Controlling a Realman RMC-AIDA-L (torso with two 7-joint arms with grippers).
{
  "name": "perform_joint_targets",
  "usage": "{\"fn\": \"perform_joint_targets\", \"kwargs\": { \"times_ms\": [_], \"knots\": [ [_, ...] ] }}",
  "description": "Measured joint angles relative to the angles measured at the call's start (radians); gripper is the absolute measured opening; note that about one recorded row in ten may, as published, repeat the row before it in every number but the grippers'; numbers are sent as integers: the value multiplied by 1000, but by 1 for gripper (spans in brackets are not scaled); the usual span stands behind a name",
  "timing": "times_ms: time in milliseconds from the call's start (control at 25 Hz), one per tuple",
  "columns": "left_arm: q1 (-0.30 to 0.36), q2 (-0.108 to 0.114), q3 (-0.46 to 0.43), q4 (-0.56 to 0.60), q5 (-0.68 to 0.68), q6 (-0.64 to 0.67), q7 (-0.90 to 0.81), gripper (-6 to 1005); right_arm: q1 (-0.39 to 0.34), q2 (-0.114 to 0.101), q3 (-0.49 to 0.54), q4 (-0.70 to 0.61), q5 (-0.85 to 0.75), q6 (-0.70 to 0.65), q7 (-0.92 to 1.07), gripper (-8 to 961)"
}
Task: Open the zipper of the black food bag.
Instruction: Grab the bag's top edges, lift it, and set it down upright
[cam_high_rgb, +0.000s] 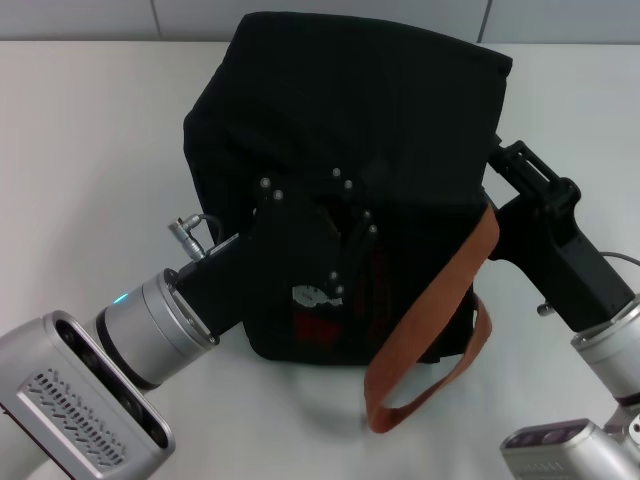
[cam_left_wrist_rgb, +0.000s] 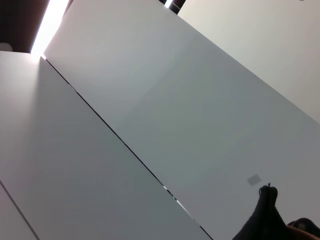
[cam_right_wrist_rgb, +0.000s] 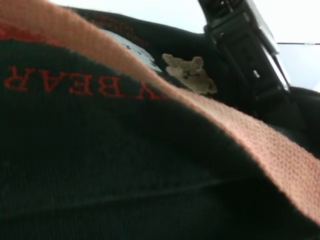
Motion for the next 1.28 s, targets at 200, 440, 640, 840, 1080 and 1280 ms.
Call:
{"fn": "perform_joint_targets", "kwargs": {
  "times_ms": [200, 440, 640, 840, 1080, 1280],
  "knots": [
    [0, 0, -1, 2, 0, 0, 0, 87, 8, 0, 1, 9, 0, 6, -1, 478],
    [2, 0, -1, 3, 1, 0, 0, 87, 10, 0, 1, 13, 0, 19, -1, 430],
    [0, 0, -1, 4, 1, 1, 0, 87, 10, 0, 2, 10, 7, 35, -2, 218],
    [-2, 0, -2, 6, 0, 1, 0, 87, 6, 0, 14, 12, 8, 57, -2, 6],
    [-1, 0, -11, 6, 0, 1, 0, 87, -3, 0, 36, 13, 9, 74, 6, 11],
    [-1, 0, -13, 4, 0, 1, 0, 87, -4, 0, 39, 19, 9, 82, 15, 30]
  ]
}}
